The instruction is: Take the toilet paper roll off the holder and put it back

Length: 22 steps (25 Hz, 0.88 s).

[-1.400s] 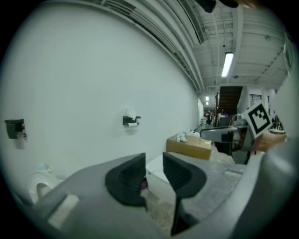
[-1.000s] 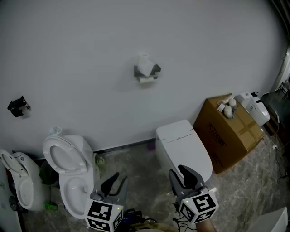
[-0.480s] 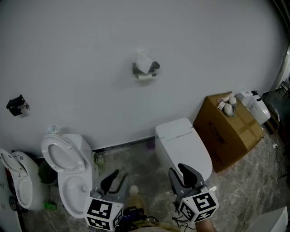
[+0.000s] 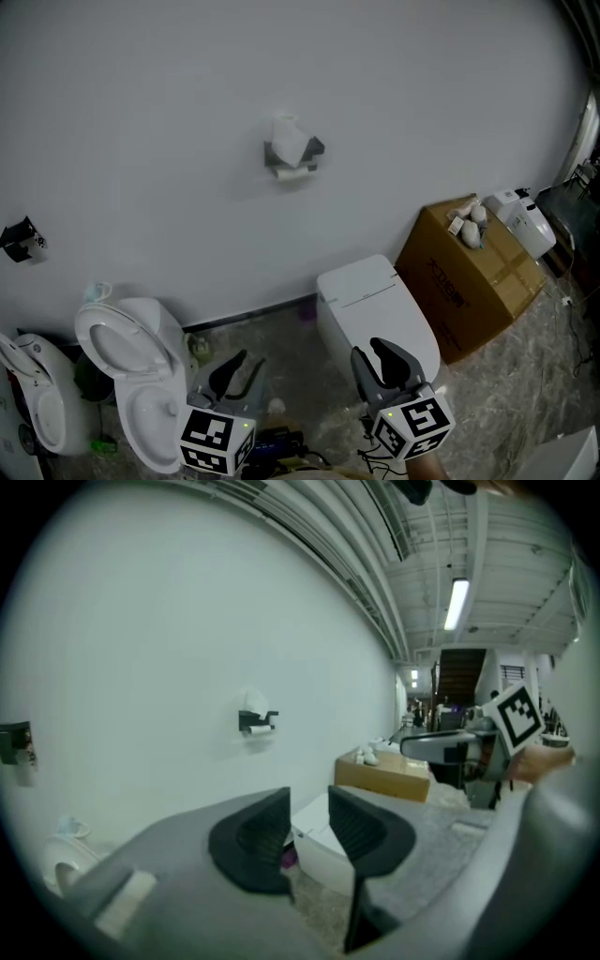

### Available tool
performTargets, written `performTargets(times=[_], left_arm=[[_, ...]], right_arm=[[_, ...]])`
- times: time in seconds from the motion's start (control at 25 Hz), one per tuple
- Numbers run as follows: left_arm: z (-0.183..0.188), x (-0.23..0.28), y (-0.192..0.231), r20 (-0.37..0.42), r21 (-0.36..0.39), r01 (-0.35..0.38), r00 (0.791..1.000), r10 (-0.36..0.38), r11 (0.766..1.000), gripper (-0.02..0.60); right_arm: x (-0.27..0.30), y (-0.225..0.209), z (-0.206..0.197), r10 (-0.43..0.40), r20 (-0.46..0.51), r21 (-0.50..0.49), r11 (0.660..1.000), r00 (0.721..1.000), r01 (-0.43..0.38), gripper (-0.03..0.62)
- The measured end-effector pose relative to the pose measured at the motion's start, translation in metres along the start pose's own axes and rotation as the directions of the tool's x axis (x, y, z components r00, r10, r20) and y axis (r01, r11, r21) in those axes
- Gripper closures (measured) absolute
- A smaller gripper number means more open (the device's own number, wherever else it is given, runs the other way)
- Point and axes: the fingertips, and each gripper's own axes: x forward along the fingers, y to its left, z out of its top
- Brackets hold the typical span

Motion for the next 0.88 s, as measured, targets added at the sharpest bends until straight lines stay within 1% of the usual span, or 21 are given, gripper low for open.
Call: performTargets(times=[0.28, 0.88], left_arm=[[0.021, 0.046, 0.033, -0.010, 0.015, 0.029, 1.000, -0.028, 0.999, 0.463], [0.054, 0.138, 0.128, -0.032, 0.023, 0.056, 0.998, -0.055, 0.998, 0.459]], right_arm=[[0.051, -0.021, 0.015, -0.017, -0.007, 0.008, 1.000, 1.000, 0.017, 0.476], [0.171, -0.049, 0.046, -0.039, -0.014, -0.004, 0.999, 0.999, 0.038, 0.476]])
